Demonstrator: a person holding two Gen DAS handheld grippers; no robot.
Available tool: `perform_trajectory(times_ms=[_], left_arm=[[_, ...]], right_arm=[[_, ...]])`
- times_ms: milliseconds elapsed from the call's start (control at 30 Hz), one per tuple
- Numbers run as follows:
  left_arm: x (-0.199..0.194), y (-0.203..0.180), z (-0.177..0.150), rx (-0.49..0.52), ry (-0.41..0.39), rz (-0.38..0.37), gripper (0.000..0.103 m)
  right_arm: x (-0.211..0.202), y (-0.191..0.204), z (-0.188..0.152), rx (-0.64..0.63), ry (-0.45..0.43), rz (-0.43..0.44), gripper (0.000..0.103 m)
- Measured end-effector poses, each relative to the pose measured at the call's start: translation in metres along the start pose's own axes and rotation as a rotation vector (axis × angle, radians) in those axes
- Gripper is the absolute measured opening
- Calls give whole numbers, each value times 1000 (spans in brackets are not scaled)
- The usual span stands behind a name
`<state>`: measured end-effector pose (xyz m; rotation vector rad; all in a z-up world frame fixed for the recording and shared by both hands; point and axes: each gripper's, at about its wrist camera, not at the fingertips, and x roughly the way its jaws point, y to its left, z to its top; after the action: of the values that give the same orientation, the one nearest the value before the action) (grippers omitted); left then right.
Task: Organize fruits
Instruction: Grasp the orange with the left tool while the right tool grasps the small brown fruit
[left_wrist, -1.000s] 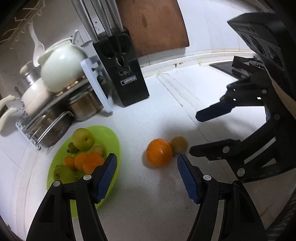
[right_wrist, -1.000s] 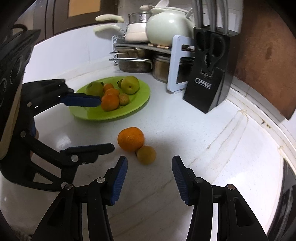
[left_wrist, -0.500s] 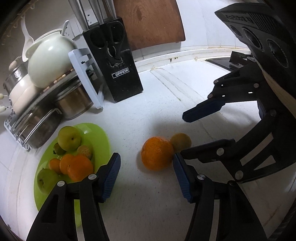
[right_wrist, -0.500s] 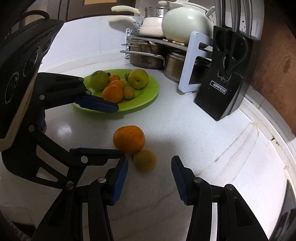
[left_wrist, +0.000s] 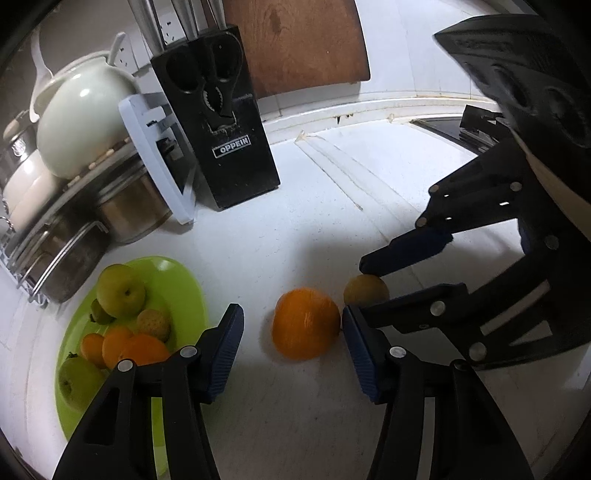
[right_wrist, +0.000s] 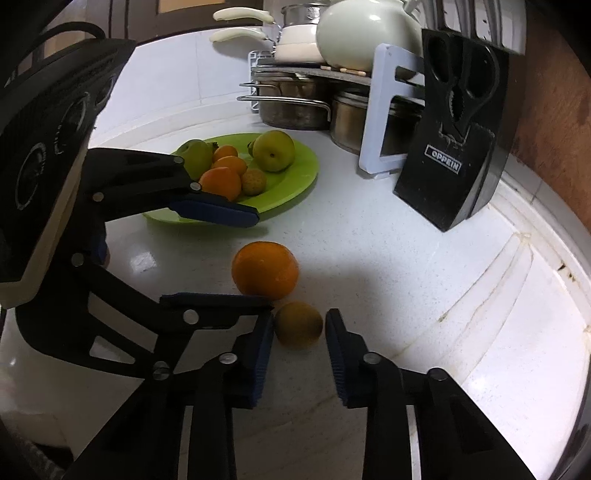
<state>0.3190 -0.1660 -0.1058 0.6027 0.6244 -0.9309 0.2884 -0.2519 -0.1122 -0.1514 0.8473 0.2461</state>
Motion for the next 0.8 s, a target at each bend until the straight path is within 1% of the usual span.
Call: perform_trajectory(times_ms=[33,100,133,233,400,800], left_arm=[[2,0,1,-2,6,2,54],[4,0,2,-15,15,-15,46],[4,0,3,-25,18,-31,39],[4,-2,3,-40,28,-17,38],[-1,5,1,-116,43,2,38],[-39,8,2,-191,9,65,38]], right_arm=[[-1,0,0,4,-1,-2,29],[-1,-2,-2,20,-4,-8,29],[-2,-3,-2,28,-4,-7,29],[-2,-7,-2,59,-6,-3,29],[-6,-10,-2,87,-14,-18,29],[-31,2,4,92,-64,-25,29]])
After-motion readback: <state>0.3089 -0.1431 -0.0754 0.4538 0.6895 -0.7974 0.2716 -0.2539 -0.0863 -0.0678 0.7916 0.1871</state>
